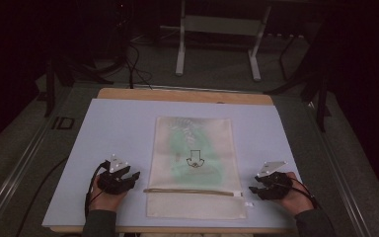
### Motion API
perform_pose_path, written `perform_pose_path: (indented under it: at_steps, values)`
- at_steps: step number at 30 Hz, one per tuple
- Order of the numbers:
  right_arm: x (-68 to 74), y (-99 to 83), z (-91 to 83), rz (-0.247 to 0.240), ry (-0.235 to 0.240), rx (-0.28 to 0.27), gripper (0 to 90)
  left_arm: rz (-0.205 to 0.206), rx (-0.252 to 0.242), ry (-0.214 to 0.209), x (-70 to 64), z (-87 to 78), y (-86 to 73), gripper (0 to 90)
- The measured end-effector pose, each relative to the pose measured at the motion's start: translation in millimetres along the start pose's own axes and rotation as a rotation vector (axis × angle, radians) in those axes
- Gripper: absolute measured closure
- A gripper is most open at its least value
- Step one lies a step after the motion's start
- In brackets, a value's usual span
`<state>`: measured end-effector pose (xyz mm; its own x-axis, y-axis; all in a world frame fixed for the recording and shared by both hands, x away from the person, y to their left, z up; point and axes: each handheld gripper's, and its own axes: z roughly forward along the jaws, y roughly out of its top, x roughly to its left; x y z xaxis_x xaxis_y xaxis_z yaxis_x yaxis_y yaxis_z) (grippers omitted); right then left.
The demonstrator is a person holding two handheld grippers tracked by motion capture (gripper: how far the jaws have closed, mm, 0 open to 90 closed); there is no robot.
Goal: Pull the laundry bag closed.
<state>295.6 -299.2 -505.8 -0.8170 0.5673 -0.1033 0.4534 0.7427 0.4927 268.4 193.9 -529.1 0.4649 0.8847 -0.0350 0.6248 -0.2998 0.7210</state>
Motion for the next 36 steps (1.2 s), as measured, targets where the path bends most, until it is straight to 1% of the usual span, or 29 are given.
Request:
perform_pose_path:
  at_steps: [4, 8, 13, 17, 18, 19, 20, 23, 24, 27, 32, 34, 36]
  values:
    - [2.2, 6.1, -3.9, -0.019, 0.018, 0.006, 52.5, 0.012, -0.011, -0.022, 0.2, -1.3, 0.3, 56.9]
    - [2.6, 9.7, -5.4, -0.030, 0.025, 0.013, 53.0, 0.011, -0.003, -0.025, 1.4, -0.7, -0.4, 58.0]
    - [5.8, 16.3, -5.1, -0.064, 0.050, 0.029, 53.0, 0.011, -0.011, -0.033, 3.0, -1.5, -0.7, 58.0]
    - [8.0, 19.8, -3.8, -0.074, 0.061, 0.041, 53.0, 0.018, -0.010, -0.032, 2.2, -0.7, -0.8, 57.9]
    - [10.9, 23.3, -2.4, -0.088, 0.069, 0.043, 52.9, 0.024, -0.004, -0.030, 2.1, -0.4, -0.8, 57.9]
    - [10.9, 23.3, -2.4, -0.088, 0.069, 0.043, 52.9, 0.024, -0.004, -0.030, 2.1, -0.4, -0.8, 58.0]
    - [13.0, 26.5, -1.8, -0.102, 0.080, 0.043, 52.8, 0.025, -0.004, -0.029, 2.5, -0.5, -0.9, 57.9]
    - [14.1, 28.2, -1.6, -0.108, 0.082, 0.046, 52.7, 0.024, -0.004, -0.028, 2.8, -0.7, -0.9, 58.1]
    - [16.4, 33.1, -0.7, -0.111, 0.086, 0.048, 52.7, 0.018, -0.011, -0.029, 3.3, -1.3, -1.1, 58.3]
    - [18.6, 39.1, -0.4, -0.122, 0.095, 0.050, 52.7, 0.026, -0.020, -0.021, 3.0, -2.8, -0.7, 58.5]
    - [22.8, 49.6, 0.7, -0.145, 0.111, 0.053, 52.7, 0.025, -0.015, -0.020, 3.2, -1.6, -0.6, 58.6]
    - [24.9, 54.2, 1.8, -0.154, 0.117, 0.051, 52.7, 0.016, -0.016, -0.026, 3.7, -1.8, -0.4, 58.5]
    - [26.4, 57.9, 2.9, -0.163, 0.127, 0.049, 52.7, 0.013, -0.017, -0.021, 3.8, -2.1, -0.2, 58.5]
